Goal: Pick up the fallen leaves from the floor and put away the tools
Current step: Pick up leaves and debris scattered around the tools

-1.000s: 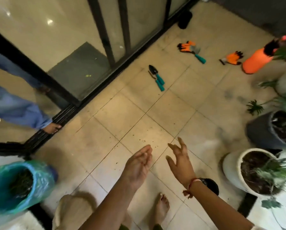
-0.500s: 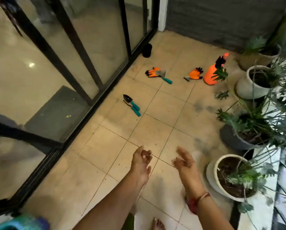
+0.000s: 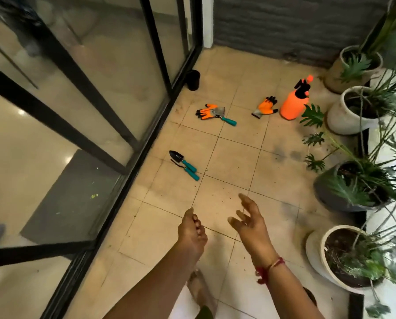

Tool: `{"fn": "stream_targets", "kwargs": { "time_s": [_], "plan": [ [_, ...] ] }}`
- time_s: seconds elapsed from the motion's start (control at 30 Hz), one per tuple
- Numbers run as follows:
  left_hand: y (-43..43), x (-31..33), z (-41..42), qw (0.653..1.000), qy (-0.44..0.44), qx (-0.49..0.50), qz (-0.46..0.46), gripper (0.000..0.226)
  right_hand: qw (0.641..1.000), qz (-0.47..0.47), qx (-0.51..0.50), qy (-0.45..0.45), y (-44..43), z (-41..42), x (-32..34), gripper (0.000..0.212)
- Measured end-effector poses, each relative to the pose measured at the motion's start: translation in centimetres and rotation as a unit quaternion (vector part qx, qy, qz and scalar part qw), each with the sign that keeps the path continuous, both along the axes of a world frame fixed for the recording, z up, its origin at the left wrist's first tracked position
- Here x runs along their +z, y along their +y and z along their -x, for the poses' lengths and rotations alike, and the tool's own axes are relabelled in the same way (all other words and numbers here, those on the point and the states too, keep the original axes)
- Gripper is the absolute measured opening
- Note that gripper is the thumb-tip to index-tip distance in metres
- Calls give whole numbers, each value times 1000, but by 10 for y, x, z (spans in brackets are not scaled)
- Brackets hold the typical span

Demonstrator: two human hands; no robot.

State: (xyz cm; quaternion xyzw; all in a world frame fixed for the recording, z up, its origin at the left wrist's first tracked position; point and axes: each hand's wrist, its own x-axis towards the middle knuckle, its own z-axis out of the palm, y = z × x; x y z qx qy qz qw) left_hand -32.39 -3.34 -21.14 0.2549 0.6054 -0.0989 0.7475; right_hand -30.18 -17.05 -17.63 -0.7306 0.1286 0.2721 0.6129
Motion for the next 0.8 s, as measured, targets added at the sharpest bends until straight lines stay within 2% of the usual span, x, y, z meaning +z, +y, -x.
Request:
{"fn": "stream_targets", "kwargs": {
  "time_s": [0.13,0.3,0.53,0.8],
  "plan": [
    [24,3,-20,1000,-10,-23,18,33,999,-30,-14,4,18,-7,3,20],
    [43,-7,-37,999,-26,-14,30,25,995,-33,-74,65,12,-16,-12,19],
    [48,-13,-88,1000,-4,-20,-6,17,974,-30,-193,115,-17,-72,-25,18],
    [21,5,-169,998,14,-57,2,18,966,-43,-235,96,-26,-134,-4,18]
  ]
}}
